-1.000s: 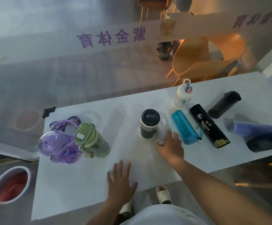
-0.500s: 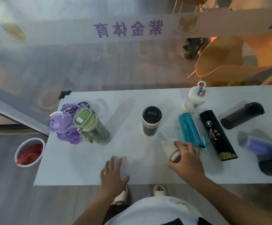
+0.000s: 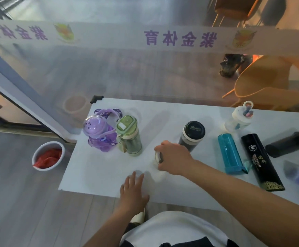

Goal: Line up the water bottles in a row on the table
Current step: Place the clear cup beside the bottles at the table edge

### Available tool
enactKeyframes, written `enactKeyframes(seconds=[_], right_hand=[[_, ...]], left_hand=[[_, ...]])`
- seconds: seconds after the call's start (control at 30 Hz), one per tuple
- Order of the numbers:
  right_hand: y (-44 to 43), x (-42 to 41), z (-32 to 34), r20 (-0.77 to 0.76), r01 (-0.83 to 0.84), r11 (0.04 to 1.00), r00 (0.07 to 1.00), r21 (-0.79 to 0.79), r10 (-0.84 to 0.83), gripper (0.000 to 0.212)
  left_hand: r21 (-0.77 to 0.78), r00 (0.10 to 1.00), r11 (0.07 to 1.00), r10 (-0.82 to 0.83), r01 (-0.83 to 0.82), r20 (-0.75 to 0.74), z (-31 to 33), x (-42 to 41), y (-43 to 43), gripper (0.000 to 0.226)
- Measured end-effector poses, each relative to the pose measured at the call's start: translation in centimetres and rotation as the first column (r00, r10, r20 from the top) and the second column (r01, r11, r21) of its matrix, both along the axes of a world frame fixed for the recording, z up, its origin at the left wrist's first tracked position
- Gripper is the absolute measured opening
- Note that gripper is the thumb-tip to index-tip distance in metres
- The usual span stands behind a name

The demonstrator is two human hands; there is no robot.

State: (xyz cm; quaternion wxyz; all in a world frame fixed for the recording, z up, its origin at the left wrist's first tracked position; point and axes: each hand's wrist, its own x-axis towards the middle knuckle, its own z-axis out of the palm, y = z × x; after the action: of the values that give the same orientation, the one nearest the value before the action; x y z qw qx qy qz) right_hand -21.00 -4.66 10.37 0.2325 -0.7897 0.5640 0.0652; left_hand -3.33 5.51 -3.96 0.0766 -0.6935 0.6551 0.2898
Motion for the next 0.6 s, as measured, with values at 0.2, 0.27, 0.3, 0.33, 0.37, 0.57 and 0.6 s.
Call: enactKeyframes(seconds=[0.2,0.27,0.3,0.33,0.37,0.57,0.6], right_hand=[[-1.8,2.6,0.4,-0.092,0.003,1.0,0.996,0.025,0.0,0.047],[-1.5,2.8,0.0,-0.078,0.039,0.999,0.996,0.017,-0.037,0.049],[-1.3,2.8,-0.2,-0.06,0.064,0.998,0.996,0.015,-0.063,0.049],[-1.1,2.8,-0.3,-0.04,0.091,0.996,0.995,0.016,-0.09,0.051],[-0.9,2.8,-0.4,-0.025,0.115,0.993,0.993,0.014,-0.115,0.053],[1.0,2.1,0.5,0.075,0.309,0.951,0.949,-0.017,-0.307,0.063],[1.6,1.5,0.8,0.107,0.365,0.931,0.926,-0.019,-0.361,0.063]], left_hand=[[-0.023,0.994,0.997,-0.069,0.067,-0.087,0.9,1.9,-1.3,0.073],[-0.03,0.988,0.994,-0.112,0.109,-0.107,1.0,2.5,-1.7,0.071],[-0.033,0.985,0.99,-0.139,0.136,-0.106,1.0,2.7,-2.0,0.07],[-0.038,0.981,0.985,-0.171,0.168,-0.096,1.0,2.9,-2.2,0.07],[-0.043,0.974,0.977,-0.21,0.207,-0.079,0.9,3.1,-2.4,0.07],[-0.062,0.881,0.885,-0.465,0.461,-0.093,1.2,2.2,-3.1,0.061],[-0.074,0.853,0.86,-0.511,0.505,-0.111,1.2,1.7,-3.1,0.06]])
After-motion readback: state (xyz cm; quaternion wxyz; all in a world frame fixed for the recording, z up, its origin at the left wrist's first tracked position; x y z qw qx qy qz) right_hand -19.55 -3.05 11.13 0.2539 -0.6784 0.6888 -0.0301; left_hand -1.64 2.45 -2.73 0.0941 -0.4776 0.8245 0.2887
